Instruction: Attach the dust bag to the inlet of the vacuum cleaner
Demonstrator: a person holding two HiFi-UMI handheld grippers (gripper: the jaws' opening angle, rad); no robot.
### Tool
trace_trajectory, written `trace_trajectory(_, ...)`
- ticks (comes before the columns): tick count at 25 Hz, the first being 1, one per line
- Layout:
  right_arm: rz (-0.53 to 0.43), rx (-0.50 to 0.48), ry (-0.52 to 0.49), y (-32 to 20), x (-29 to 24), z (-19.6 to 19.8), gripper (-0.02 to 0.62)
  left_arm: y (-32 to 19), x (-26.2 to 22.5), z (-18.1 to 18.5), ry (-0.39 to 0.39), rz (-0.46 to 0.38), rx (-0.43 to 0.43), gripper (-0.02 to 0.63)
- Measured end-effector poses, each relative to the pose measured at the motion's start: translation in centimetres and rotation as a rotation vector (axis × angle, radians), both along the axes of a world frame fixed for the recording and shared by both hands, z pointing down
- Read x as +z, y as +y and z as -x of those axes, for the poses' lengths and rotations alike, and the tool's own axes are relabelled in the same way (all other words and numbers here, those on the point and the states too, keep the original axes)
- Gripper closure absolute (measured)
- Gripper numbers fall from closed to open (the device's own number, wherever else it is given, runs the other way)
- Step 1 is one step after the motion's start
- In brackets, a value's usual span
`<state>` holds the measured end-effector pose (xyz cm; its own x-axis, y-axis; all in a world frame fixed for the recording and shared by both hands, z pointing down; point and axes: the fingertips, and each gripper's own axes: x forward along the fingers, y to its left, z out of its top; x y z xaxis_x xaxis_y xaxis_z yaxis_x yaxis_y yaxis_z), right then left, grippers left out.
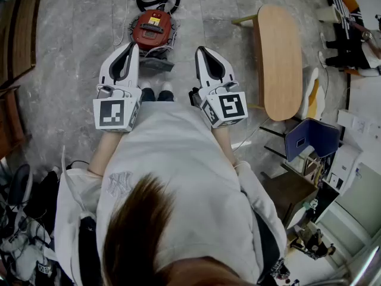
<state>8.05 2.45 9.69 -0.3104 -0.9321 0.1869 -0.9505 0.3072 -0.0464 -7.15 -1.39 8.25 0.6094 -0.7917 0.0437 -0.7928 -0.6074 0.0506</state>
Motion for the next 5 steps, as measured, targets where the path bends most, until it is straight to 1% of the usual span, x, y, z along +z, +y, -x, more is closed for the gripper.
trace_trajectory(5, -0.004, 0.003, -0.003, -0.01, -0.14, -0.21, 0.594, 0.05, -0.05, -0.02, -0.001, -0.003, -0.001, 0.591)
